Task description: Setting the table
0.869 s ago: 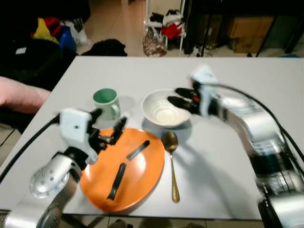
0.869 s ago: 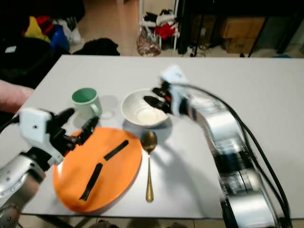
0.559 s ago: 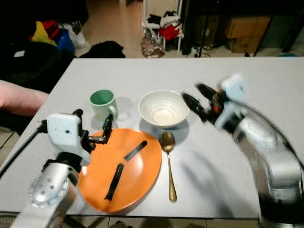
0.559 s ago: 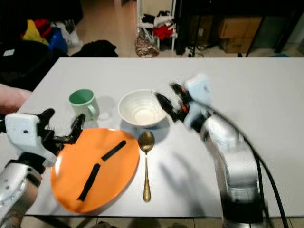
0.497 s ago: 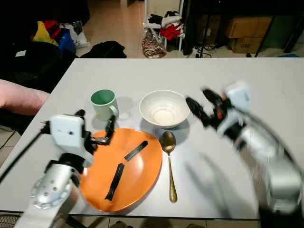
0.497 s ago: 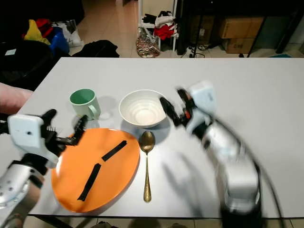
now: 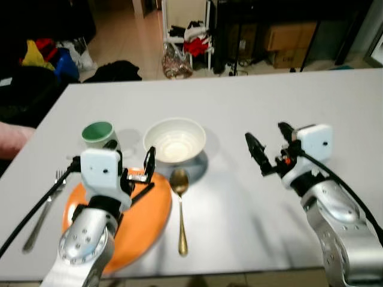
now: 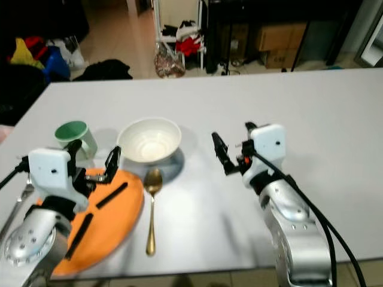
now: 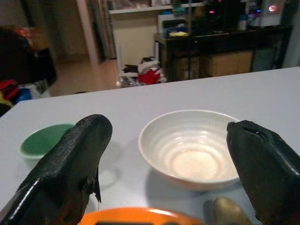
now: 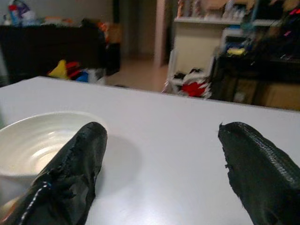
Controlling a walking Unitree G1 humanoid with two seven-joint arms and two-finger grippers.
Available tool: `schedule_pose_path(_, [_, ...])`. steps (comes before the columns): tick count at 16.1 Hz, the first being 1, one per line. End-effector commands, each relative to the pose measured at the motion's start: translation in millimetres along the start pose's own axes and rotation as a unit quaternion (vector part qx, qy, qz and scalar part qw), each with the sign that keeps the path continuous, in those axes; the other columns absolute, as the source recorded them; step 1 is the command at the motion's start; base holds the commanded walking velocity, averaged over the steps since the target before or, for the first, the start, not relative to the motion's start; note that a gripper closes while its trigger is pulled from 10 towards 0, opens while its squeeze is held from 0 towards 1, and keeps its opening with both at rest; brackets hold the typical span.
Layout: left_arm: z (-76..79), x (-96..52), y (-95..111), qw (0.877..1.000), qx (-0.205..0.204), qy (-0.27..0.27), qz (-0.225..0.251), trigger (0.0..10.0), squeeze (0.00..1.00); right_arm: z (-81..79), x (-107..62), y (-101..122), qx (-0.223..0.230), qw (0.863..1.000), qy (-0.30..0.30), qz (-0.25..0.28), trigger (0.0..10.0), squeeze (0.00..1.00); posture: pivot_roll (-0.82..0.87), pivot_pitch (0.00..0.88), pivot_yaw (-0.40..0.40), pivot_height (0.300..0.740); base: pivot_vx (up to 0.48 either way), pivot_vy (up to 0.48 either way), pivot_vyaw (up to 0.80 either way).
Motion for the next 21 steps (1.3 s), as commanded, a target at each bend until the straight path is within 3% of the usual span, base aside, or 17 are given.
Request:
schedule_pose_path(1, [-4.0, -1.7, -3, 1.000, 0.007, 0.016, -0.005, 10.0, 1.00, -5.6, 1.4, 2, 0.009, 1.000, 0.018, 0.004, 10.0, 1.00, -0.08, 0.000, 0.045, 0.740, 0.000, -0.382, 0.00])
schedule_pose_path(6, [-6.5, -11.3, -7, 1.000, 0.019, 0.020, -0.013, 10.0, 1.00, -16.8, -6.6, -9, 0.020, 0.999, 0.038, -0.011, 10.0, 1.00, -0.07, 0.000, 0.047, 0.740, 0.000, -0.382, 0.00])
schedule_pose_path(10, [-12.2, -15.3, -9, 0.999, 0.035, 0.023, -0.017, 10.0, 1.00, -18.0, -12.3, -16, -0.012, 0.999, 0.025, -0.019, 10.0, 1.00, -0.07, 0.000, 0.061, 0.740, 0.000, -0.367, 0.00])
schedule_pose_path(14, [-12.8, -16.8, -8, 0.999, 0.040, 0.016, -0.010, 10.0, 1.00, -21.2, -18.0, -21, 0.017, 0.999, 0.044, -0.019, 10.0, 1.00, -0.06, 0.000, 0.074, 0.740, 0.000, 0.000, 0.80])
schedule_pose_path(18, [-13.4, -16.9, -9, 0.998, 0.050, 0.021, -0.010, 10.0, 1.00, -36.3, -22.6, -22, 0.031, 0.996, 0.089, -0.007, 10.0, 1.00, -0.06, 0.000, 0.079, 0.740, 0.000, 0.000, 0.80])
schedule_pose_path(21, [-15.3, -19.2, -9, 0.998, 0.051, 0.034, -0.010, 10.0, 0.92, -36.1, -20.0, -24, 0.025, 0.995, 0.095, -0.010, 10.0, 1.00, -0.04, 0.000, 0.067, 0.740, 0.000, 0.000, 0.80])
Point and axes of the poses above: a point about 5 cm out from each wrist's last joint towards the gripper, its own x axis pointing out of the wrist towards the gripper, its own y axis along the axis of the wrist's last joint, z = x × y, the point moved 1 cm from there along x, pointing out of the wrist towards the gripper, and after that the axes turned 10 degrees about -x, right-handed, at the moved point
